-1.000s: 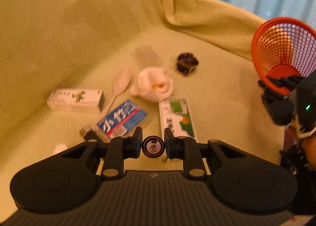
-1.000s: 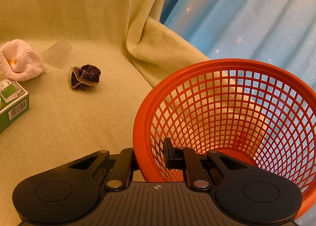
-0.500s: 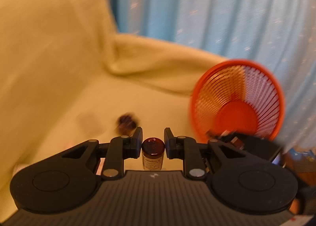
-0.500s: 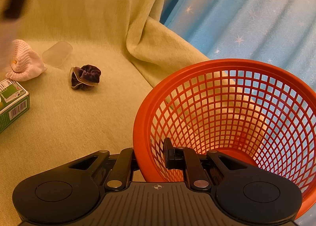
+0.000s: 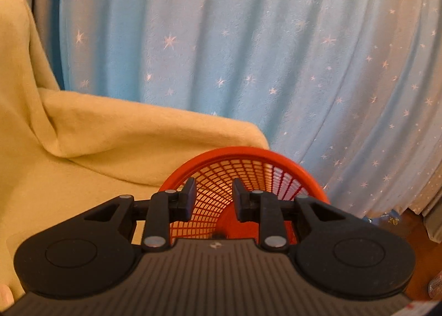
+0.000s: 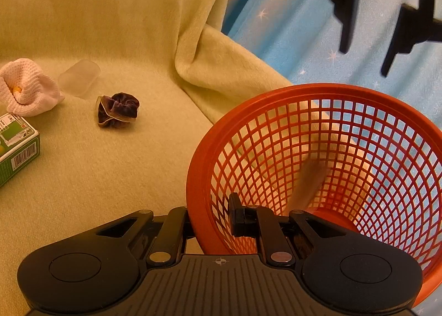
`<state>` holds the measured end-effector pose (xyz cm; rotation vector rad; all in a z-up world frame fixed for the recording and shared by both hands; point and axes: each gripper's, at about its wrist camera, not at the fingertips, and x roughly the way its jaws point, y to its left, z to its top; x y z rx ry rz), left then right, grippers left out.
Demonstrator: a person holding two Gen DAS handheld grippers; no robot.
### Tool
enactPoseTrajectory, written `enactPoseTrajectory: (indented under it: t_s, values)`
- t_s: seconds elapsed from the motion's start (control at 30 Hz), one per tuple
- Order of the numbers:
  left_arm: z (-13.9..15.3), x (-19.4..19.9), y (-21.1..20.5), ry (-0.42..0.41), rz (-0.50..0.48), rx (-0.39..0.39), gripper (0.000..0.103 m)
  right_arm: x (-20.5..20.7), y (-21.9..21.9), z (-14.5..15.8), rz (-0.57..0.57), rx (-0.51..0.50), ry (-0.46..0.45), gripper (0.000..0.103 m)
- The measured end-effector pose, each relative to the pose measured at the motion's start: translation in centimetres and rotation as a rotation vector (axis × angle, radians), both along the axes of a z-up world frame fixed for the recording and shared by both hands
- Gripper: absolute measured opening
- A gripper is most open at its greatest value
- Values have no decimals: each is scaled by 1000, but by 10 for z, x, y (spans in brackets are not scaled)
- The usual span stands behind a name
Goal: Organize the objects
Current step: 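Carry the spray bottle over the wastebasket and open the left gripper, then lower the left gripper onto the crumpled white tissue and grasp it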
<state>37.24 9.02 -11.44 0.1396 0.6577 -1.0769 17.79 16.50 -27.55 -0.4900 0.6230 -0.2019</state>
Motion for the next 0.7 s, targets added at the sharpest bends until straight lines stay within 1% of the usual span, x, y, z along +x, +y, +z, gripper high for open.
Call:
enactPoseTrajectory:
  t_s: [0.07,0.17,0.27,0.33,0.4,0.53,0.6,0.7]
  values:
    - [-2,0,13,-3,26,2,24,2,-2,1,-4,7,1,8]
    - [-7,5,51,-2,112,23,28,3,-1,1,-4,6,1,8]
    - [-15,10,101,1,245,66,31,5,-1,0,-2,4,3,8]
    - [-29,14,142,9,347,102,38,4,-1,0,-3,6,2,8]
    - [-42,17,184,19,446,137,40,4,-1,0,-3,7,2,8]
    - [-65,15,264,45,632,211,50,3,-1,-1,-5,8,1,8]
    - [-75,11,298,52,709,254,54,3,-1,-1,-5,6,0,8]
    - [-90,4,337,80,794,287,63,3,-1,-1,-5,6,1,8]
